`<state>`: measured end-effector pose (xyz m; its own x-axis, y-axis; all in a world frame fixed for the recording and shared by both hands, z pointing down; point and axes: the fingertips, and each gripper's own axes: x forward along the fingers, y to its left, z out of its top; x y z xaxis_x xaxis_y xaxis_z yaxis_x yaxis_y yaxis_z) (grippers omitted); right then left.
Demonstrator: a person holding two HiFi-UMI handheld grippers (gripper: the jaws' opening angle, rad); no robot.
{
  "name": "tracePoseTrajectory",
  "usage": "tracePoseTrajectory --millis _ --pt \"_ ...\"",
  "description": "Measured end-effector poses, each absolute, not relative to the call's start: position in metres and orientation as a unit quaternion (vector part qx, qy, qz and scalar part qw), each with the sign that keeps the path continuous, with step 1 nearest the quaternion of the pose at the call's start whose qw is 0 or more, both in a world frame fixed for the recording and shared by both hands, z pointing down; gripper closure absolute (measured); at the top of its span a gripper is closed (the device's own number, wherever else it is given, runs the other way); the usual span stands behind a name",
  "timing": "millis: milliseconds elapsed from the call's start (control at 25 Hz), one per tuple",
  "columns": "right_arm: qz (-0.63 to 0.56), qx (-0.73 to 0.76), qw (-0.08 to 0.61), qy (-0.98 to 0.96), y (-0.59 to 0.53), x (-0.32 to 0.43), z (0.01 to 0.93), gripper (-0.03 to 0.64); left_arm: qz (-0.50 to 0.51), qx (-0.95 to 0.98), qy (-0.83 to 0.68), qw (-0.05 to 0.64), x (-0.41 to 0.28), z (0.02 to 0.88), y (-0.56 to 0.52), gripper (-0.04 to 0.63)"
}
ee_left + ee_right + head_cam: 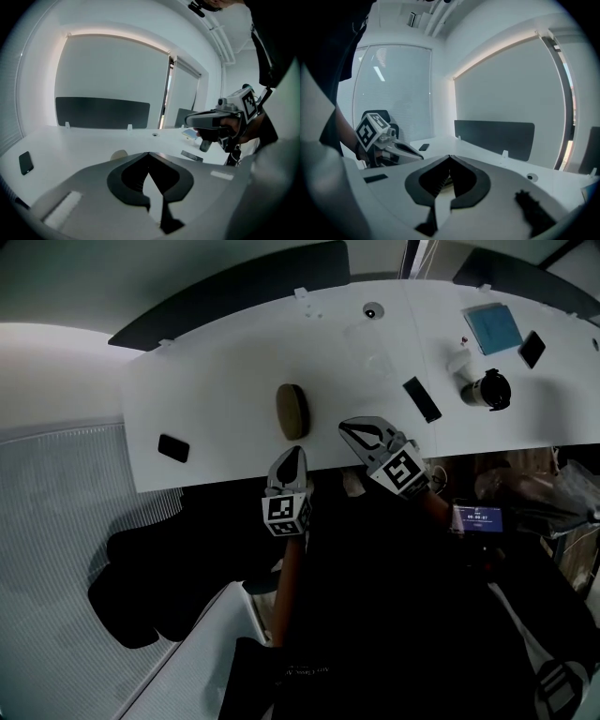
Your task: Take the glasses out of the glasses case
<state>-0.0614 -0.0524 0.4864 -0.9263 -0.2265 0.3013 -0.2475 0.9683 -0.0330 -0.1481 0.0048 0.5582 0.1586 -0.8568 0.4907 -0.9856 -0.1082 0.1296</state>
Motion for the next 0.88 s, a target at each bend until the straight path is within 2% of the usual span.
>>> tracePoseTrajectory --millis 120,200,400,600,680,880 --pt "0.025 0.108 0.170 -0.979 -0.054 -0.068 0.496 0.609 0.166 0.707 -0.646 0.235 -0.166 0.578 -0.011 0.586" --pt "0.024 0.110 0.180 -0.977 -0.061 -0.069 0.503 0.609 0.178 0.702 -0.644 0.246 -0.171 0.592 -0.020 0.563" --pt "0.053 0.169 0.206 -0.962 -0.109 -0.068 0.509 0.609 0.260 0.699 -0.622 0.239 -0.174 0.629 -0.041 0.470" --pt "0.053 0.164 0.226 -0.959 -0.118 -0.078 0.524 0.609 0.324 0.687 -0.610 0.228 -0.178 0.663 -0.053 0.307" --pt "0.057 0.153 0.228 -0.960 -0.118 -0.087 0.529 0.609 0.342 0.683 -0.603 0.231 -0.179 0.675 -0.055 0.273" --pt "0.062 0.128 0.237 -0.961 -0.119 -0.109 0.540 0.609 0.363 0.686 -0.591 0.219 -0.183 0.685 -0.063 0.253"
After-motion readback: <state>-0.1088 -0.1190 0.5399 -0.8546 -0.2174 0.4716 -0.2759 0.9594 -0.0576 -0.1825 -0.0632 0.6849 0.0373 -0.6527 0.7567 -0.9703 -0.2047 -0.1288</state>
